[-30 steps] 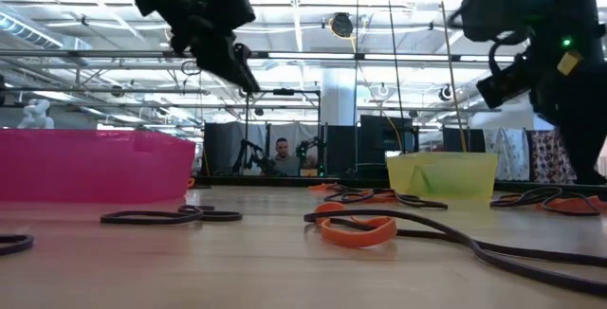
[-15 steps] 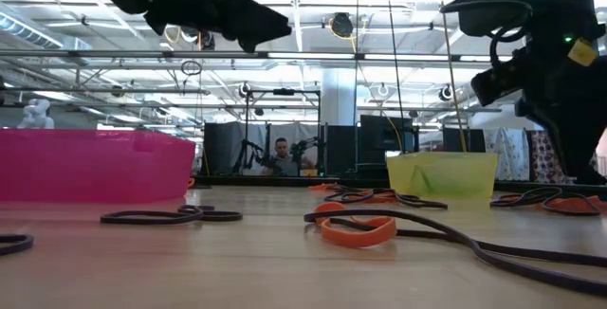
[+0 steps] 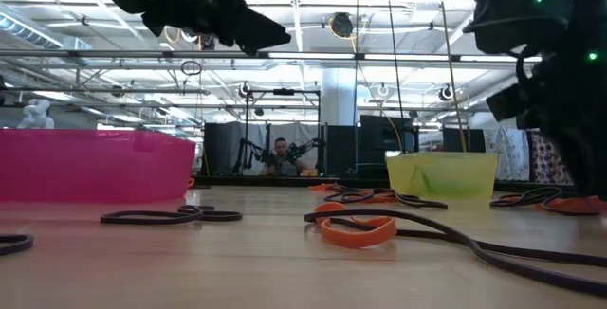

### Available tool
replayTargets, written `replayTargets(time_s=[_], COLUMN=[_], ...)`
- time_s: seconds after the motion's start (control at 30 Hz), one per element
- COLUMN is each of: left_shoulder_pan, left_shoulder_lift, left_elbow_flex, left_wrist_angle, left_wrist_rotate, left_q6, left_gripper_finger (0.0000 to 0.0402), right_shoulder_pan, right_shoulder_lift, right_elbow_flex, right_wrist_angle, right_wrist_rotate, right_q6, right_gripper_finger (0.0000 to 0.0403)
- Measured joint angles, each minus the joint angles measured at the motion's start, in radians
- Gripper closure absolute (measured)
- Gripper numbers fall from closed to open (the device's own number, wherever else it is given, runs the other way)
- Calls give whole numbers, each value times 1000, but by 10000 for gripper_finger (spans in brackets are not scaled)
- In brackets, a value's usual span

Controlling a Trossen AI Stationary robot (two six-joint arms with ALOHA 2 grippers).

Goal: Sort rubber bands into baskets
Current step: Put the orange rubber band into the pink bin

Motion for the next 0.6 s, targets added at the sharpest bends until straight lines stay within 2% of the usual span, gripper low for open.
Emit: replayTargets(time_s=[0.27, 0.37, 0.5, 0.6], left_shoulder_pan=[0, 0, 0, 0], left_shoulder_lift=[0, 0, 0, 0], left_elbow_flex=[-35, -38, -38, -38], left_wrist_angle=[16, 17, 25, 42], left_wrist_rotate=[0, 0, 0, 0], left_q6=[27, 30, 30, 30], left_gripper_finger=[246, 246, 246, 246], right_shoulder_pan=[-1, -4, -12, -16], right_shoulder_lift=[0, 0, 1, 1], right_elbow_flex=[-62, -59, -19, 37], right_wrist_angle=[117, 93, -13, -93], right_wrist_rotate=[-1, -4, -6, 1], right_q6=[-41, -48, -43, -13], right_gripper_finger=[272, 309, 386, 392])
